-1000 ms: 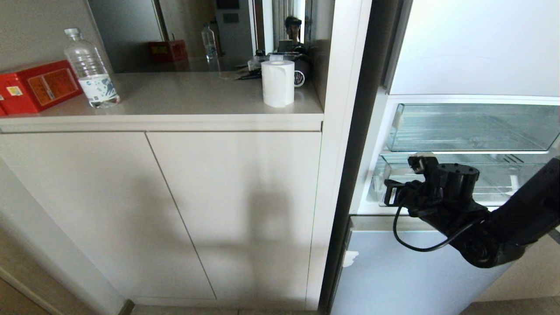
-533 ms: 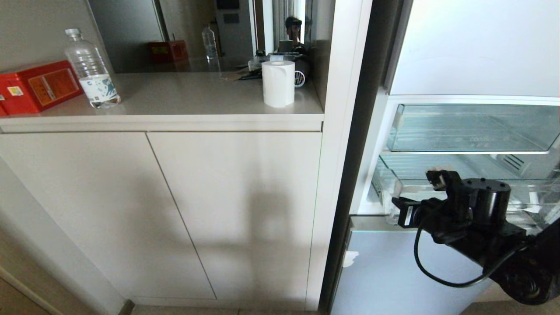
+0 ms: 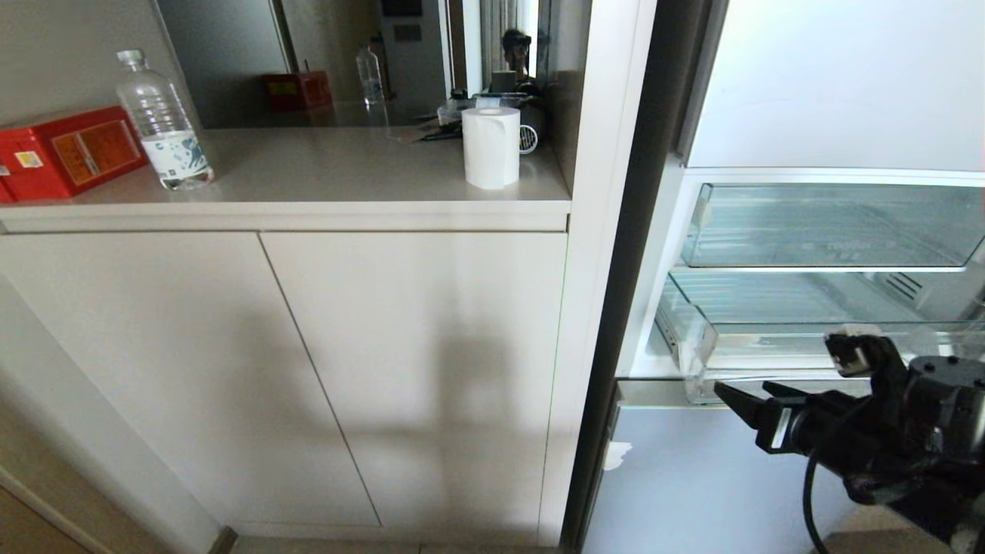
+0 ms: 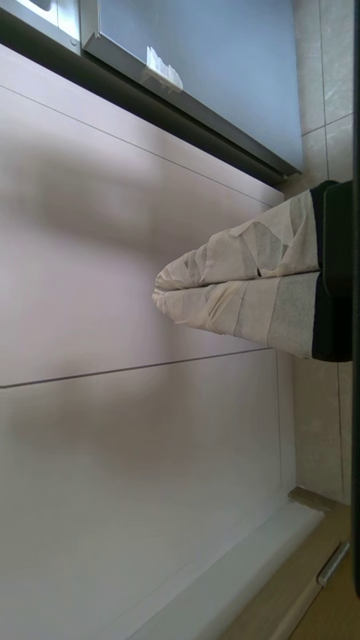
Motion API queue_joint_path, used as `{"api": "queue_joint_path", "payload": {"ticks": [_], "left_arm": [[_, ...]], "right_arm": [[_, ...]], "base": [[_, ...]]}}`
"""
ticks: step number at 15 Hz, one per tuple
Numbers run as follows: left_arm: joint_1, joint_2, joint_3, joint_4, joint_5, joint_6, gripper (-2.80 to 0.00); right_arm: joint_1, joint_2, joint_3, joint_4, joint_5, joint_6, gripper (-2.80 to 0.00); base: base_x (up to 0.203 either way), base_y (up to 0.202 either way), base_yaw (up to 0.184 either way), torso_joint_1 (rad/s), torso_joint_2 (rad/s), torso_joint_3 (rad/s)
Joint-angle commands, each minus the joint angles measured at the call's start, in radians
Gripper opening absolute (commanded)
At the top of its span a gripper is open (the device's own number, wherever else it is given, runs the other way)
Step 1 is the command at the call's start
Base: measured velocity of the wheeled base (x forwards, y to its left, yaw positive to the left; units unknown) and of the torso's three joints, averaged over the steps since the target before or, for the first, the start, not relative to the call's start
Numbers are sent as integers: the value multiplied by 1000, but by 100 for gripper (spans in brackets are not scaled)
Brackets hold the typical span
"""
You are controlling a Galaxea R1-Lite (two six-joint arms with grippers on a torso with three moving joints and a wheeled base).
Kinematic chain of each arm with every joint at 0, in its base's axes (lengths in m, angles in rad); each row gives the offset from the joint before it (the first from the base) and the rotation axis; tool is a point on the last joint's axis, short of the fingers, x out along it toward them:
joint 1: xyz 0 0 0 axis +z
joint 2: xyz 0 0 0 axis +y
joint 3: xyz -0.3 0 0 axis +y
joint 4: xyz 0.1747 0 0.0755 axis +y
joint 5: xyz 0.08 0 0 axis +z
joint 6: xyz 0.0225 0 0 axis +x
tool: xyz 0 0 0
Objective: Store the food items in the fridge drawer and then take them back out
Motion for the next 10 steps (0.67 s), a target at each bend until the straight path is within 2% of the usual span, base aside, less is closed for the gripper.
{"api": "queue_joint_path", "payload": {"ticks": [1,3,5,9,10], "left_arm": [[0,0,0,0,0,0,-280],[0,0,0,1,0,0,-280],[0,0,0,0,0,0,-280],[0,0,0,0,0,0,-280],[0,2,0,0,0,0,-280]], "right_arm": [[-4,-140,95,-4,-11,-3,0],[-57,-208,84,11,-36,-33,0],[-147,-257,-41,126,-41,-107,0],[-223,-265,-387,641,-18,-150,0],[-230,-237,-439,724,-7,-152,0]], "base": [[0,0,0,0,0,0],[0,0,0,0,0,0],[0,0,0,0,0,0],[0,0,0,0,0,0],[0,0,0,0,0,0]]}}
